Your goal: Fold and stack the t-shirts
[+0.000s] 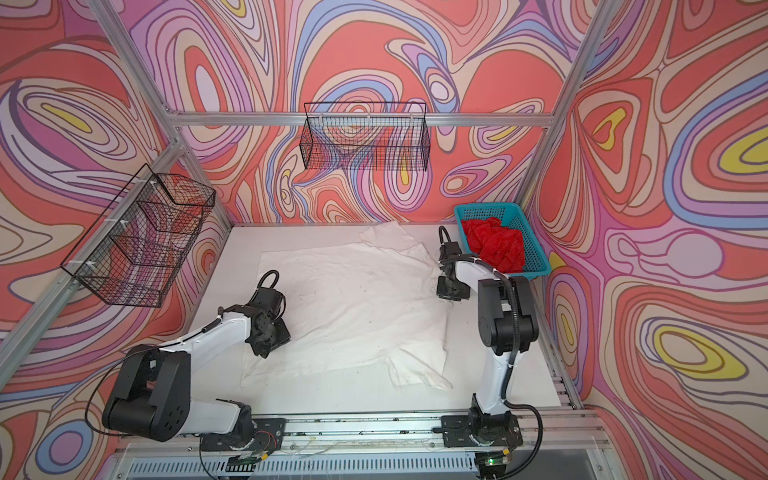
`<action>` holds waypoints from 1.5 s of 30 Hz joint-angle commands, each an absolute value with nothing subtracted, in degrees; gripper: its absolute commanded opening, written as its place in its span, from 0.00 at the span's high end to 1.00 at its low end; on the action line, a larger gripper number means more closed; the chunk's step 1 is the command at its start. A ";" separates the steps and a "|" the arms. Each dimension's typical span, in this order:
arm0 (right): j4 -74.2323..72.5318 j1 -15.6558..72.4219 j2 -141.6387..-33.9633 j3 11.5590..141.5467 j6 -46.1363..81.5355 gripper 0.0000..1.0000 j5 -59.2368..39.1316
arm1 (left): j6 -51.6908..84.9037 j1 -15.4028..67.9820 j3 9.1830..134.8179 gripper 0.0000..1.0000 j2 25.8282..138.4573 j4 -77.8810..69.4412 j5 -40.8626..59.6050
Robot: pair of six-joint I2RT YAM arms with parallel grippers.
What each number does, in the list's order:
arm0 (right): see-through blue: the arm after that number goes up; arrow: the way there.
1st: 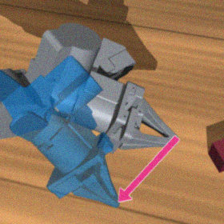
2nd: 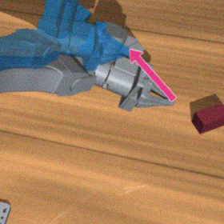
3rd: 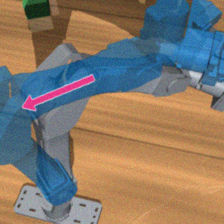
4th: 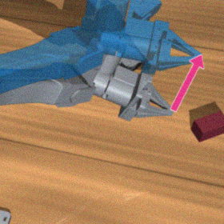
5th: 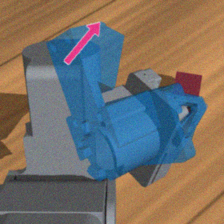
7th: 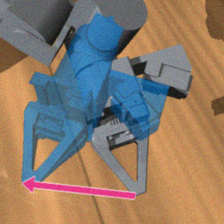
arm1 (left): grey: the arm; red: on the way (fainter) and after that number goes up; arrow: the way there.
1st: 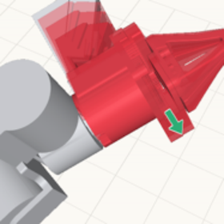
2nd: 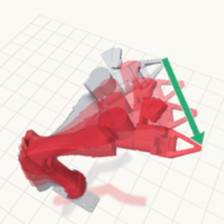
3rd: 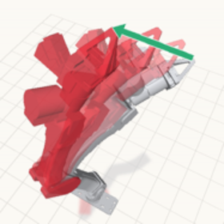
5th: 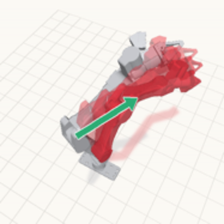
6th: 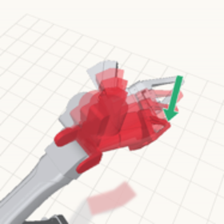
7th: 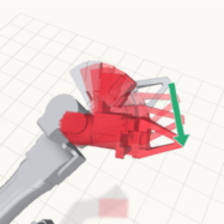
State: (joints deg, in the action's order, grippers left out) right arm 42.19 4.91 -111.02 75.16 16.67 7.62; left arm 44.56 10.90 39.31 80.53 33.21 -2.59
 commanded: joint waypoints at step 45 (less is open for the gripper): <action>41.64 7.74 -89.42 51.58 24.41 0.58 -4.72 | 43.26 13.36 41.06 0.50 83.50 36.72 3.46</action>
